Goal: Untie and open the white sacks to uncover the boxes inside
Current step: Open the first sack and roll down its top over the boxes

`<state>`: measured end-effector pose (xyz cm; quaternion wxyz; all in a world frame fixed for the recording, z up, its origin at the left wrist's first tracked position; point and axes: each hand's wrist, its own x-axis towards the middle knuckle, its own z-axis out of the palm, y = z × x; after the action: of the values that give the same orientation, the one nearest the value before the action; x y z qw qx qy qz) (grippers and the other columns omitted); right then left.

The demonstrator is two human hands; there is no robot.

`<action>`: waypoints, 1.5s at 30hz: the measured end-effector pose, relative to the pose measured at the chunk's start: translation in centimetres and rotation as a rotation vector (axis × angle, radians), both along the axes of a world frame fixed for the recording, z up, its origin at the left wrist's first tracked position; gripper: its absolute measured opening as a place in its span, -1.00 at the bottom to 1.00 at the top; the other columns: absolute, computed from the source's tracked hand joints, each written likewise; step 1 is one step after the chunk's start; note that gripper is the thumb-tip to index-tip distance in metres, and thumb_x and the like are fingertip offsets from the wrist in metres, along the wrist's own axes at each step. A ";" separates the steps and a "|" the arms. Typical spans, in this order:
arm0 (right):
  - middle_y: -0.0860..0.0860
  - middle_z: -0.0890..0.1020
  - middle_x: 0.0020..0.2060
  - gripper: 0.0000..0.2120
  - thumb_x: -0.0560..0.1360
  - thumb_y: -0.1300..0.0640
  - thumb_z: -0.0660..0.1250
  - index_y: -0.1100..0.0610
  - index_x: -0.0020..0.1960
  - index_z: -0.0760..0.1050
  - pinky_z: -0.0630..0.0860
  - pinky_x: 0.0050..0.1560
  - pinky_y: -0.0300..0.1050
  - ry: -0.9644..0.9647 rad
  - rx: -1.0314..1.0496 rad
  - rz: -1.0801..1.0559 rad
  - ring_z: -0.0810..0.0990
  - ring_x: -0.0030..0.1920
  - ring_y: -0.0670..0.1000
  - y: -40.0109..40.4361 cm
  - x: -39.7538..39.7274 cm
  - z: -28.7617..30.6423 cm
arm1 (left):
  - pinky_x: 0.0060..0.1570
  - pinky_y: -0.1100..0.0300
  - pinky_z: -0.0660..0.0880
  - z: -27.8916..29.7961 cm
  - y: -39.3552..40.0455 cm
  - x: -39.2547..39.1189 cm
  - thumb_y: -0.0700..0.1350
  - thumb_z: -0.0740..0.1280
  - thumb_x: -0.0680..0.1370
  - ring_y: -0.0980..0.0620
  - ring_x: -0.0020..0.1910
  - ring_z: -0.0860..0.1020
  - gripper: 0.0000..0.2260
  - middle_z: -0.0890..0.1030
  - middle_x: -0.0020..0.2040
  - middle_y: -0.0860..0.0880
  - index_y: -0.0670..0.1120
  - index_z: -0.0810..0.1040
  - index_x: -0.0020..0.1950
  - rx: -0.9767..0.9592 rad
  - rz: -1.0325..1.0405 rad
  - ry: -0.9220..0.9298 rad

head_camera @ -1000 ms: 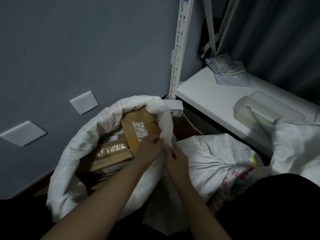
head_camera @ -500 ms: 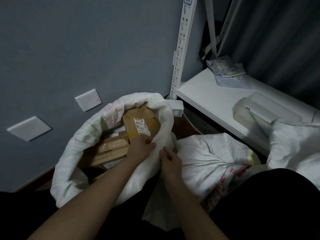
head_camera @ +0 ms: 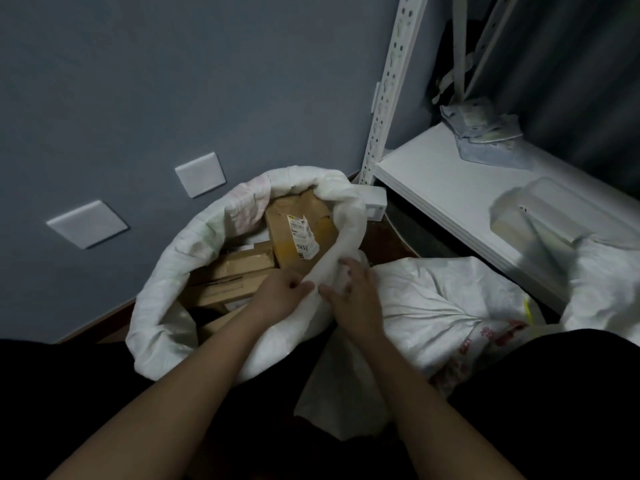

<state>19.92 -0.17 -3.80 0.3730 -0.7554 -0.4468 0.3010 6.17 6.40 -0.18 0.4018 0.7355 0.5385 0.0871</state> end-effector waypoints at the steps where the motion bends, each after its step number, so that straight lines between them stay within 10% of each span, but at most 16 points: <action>1: 0.06 0.30 0.38 -0.39 0.41 -0.07 0.45 -0.11 0.40 0.31 0.38 0.30 0.06 -0.328 0.063 0.173 0.30 0.33 0.09 0.3 1.2 0.3 | -0.40 0.36 0.25 0.0 0.1 -0.3 -0.05 0.28 0.59 0.08 -0.31 0.44 -0.72 0.55 -0.26 -0.07 -0.24 0.57 -0.15 0.011 -0.046 0.001; 5: 0.06 0.42 0.37 -0.42 0.31 -0.11 0.53 -0.04 0.29 0.51 0.17 0.41 0.18 -0.919 0.216 0.813 0.32 0.41 0.17 3.3 3.4 3.4 | -0.32 0.46 0.30 0.9 0.1 -1.0 -0.11 0.32 0.57 0.05 -0.18 0.49 -0.87 0.52 -0.25 0.07 -0.16 0.58 0.01 0.060 -0.216 -0.028; 8: 0.01 0.54 0.26 -0.53 0.51 -0.10 0.34 -0.08 0.39 0.39 0.37 0.16 -0.12 -0.699 -0.214 1.046 0.48 0.26 0.07 5.5 2.8 5.5 | -0.22 0.46 0.31 1.0 -0.2 -1.7 -0.03 0.29 0.58 0.10 -0.05 0.51 -0.77 0.58 -0.09 0.09 -0.07 0.57 0.19 0.041 -0.186 -0.050; 12: 0.02 0.60 0.05 -0.70 0.52 -0.09 0.34 0.05 0.16 0.53 0.40 0.01 -0.07 -0.506 -0.275 0.968 0.53 0.05 0.05 7.1 3.0 5.7 | 0.07 0.13 0.45 0.6 -2.0 -3.4 0.27 0.34 0.44 0.06 0.18 0.51 -0.41 0.53 0.26 0.10 0.19 0.30 0.42 0.047 -0.129 0.088; 16: -0.03 0.48 -0.27 -0.71 0.44 -0.06 0.45 0.05 -0.23 0.37 0.32 -0.21 -0.07 -0.348 -0.268 0.930 0.45 -0.22 -0.01 7.4 3.9 4.6 | -0.08 0.13 0.41 -0.9 -0.7 -4.3 0.05 0.23 0.58 -0.06 0.13 0.54 -0.68 0.56 0.18 -0.02 0.04 0.40 0.31 0.384 -0.167 0.433; 21: 0.04 0.51 0.29 -0.51 0.56 -0.09 0.25 -0.08 0.46 0.25 0.39 0.14 -0.11 -0.546 -0.340 1.112 0.49 0.22 0.09 7.2 2.5 2.9 | -0.40 0.17 0.50 -2.6 2.0 -4.9 -0.09 0.53 0.33 -0.04 -0.15 0.61 -0.64 0.64 -0.05 0.00 0.02 0.59 0.10 0.797 -0.453 0.364; 25: 0.13 0.51 0.29 -0.53 0.60 0.04 0.11 -0.01 0.50 0.21 0.37 0.07 -0.13 -0.619 -0.146 1.003 0.51 0.20 0.13 7.3 1.9 1.5 | 0.07 0.06 0.47 -2.6 1.9 -6.1 0.50 0.19 0.27 -0.04 0.20 0.48 -0.18 0.50 0.26 0.02 0.09 0.30 0.41 0.215 -0.153 0.275; 31: 0.17 0.53 0.20 -0.38 0.43 0.26 0.29 0.10 0.48 0.28 0.55 -0.05 0.05 -0.738 0.006 0.961 0.56 0.06 0.22 5.6 1.9 -1.3 | -0.11 0.10 0.49 -4.5 2.6 -6.7 -0.02 0.25 0.53 -0.07 0.02 0.57 -0.75 0.62 0.02 -0.02 -0.02 0.55 0.17 0.335 -0.163 0.141; 36: 0.09 0.30 0.46 -0.38 0.58 -0.15 0.17 0.13 0.53 0.14 0.19 0.39 -0.10 -0.567 -0.124 1.043 0.29 0.41 0.07 5.3 1.1 -1.6 | -0.28 0.08 0.56 -6.3 2.5 -6.7 -0.06 0.18 0.48 -0.07 -0.07 0.60 -0.78 0.61 0.02 -0.02 -0.01 0.57 0.03 0.804 -0.404 0.258; 41: 0.21 0.64 -0.09 -0.57 0.39 0.24 0.21 0.21 0.27 0.41 0.60 -0.38 -0.06 -0.651 -0.027 0.966 0.65 -0.23 0.19 5.5 -0.4 -2.9 | 0.00 0.04 0.50 -5.8 2.3 -8.1 0.52 0.04 0.35 0.06 0.06 0.54 -0.31 0.59 0.09 0.07 0.11 0.44 0.27 0.350 -0.204 0.182; 45: 0.19 0.59 0.06 -0.45 0.45 0.11 0.16 0.15 0.44 0.32 0.59 -0.16 -0.02 -0.670 0.015 0.946 0.61 -0.03 0.18 4.2 -0.3 -2.4 | 0.04 0.03 0.48 -5.8 3.0 -8.1 0.26 0.24 0.51 0.03 0.00 0.56 -0.57 0.63 0.01 -0.01 -0.06 0.58 0.11 0.056 -0.214 0.086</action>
<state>19.65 4.06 -6.15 0.0413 -0.5251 -0.8315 0.1763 -1.91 9.36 -6.02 0.3648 0.8028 0.4710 0.0273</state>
